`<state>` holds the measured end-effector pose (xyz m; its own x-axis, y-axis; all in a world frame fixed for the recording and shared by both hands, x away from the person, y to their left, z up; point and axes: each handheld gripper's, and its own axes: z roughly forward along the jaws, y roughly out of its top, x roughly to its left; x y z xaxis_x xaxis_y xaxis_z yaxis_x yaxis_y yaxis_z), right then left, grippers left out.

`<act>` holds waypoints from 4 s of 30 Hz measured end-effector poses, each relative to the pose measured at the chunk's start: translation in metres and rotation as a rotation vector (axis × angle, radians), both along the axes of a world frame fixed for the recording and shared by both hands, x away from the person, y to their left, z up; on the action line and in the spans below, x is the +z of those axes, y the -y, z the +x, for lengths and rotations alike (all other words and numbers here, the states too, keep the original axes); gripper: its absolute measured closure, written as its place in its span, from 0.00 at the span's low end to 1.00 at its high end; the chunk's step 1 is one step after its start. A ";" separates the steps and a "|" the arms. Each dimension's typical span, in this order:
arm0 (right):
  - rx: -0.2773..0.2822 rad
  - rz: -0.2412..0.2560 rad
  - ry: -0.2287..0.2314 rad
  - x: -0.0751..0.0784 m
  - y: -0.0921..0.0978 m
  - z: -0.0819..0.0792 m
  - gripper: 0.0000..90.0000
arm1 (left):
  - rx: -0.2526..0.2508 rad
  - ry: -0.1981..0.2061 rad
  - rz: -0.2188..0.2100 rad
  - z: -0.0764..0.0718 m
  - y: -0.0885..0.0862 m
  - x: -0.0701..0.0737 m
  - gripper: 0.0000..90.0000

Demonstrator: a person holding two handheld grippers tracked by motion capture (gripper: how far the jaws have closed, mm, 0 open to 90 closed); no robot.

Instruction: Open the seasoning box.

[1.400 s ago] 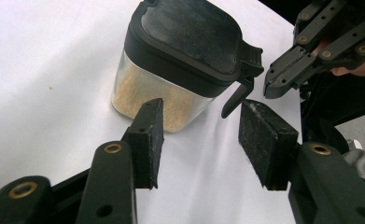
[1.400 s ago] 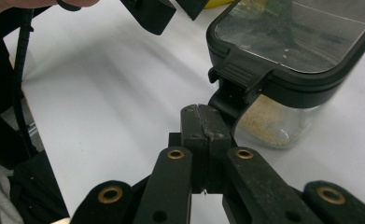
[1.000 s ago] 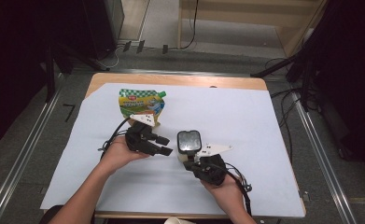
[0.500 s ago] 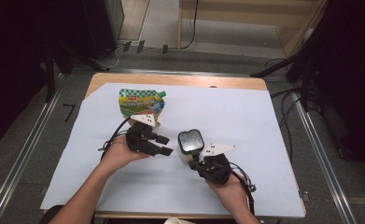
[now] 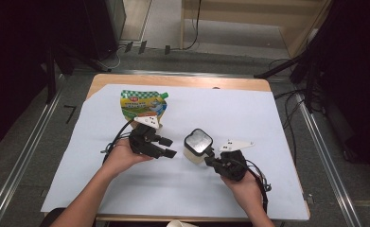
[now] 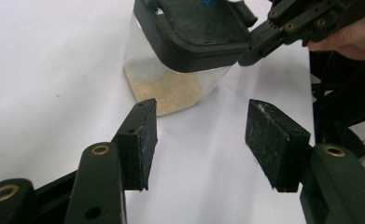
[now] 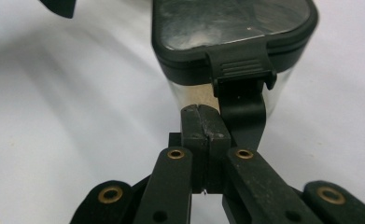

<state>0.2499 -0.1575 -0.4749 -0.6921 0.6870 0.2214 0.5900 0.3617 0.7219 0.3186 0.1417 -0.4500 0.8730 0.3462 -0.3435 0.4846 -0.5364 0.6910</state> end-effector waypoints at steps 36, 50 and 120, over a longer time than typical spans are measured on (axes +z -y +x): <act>-0.212 0.032 -0.030 0.002 0.059 0.038 1.00 | -0.050 0.031 -0.043 0.018 0.043 0.004 0.34; -0.268 -0.055 -0.015 -0.017 0.041 0.065 1.00 | -0.036 0.028 -0.066 0.025 0.049 -0.004 0.31; -0.193 -0.067 -0.034 -0.019 0.008 0.054 1.00 | -0.034 0.224 -0.009 0.000 0.065 -0.015 0.16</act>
